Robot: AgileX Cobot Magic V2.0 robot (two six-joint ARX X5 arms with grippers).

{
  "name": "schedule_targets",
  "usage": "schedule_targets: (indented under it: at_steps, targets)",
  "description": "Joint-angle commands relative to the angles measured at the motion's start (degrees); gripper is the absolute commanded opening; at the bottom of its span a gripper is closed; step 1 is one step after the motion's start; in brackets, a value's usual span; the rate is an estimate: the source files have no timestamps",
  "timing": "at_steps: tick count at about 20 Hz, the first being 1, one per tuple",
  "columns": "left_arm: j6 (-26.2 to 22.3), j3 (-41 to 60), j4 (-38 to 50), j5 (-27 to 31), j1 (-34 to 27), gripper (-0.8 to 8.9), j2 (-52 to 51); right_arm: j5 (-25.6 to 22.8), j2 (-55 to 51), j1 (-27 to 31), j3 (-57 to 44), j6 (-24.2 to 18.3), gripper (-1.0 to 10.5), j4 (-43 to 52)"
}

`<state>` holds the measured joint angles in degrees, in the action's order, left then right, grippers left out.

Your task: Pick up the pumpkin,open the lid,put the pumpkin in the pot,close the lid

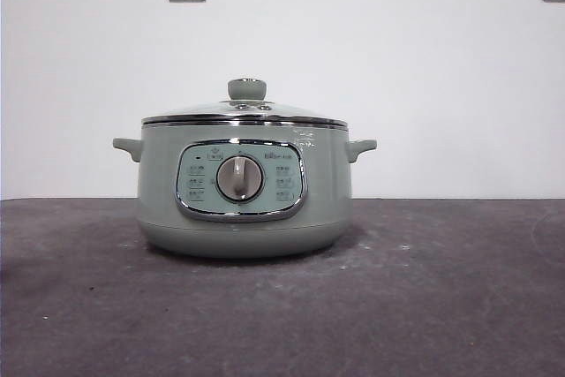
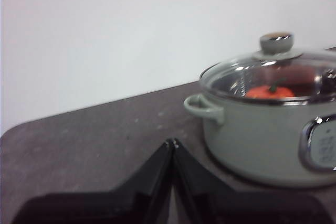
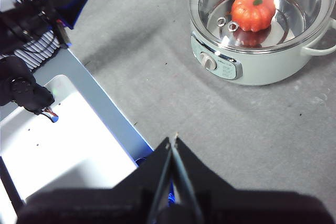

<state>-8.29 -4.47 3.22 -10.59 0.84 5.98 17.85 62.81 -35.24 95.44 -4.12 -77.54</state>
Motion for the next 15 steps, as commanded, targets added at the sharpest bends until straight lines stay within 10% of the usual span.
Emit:
schedule_targets:
  at_steps: [1,15]
  targets:
    - [0.85,2.01,-0.94,1.46,-0.17,-0.03,-1.66,0.0,-0.24,-0.07,-0.11,-0.28,0.0,-0.79]
    - [2.34,3.5,-15.54,2.67,-0.17,-0.04,-5.92,-0.02,-0.24,-0.07,-0.11,-0.31,0.0,-0.79]
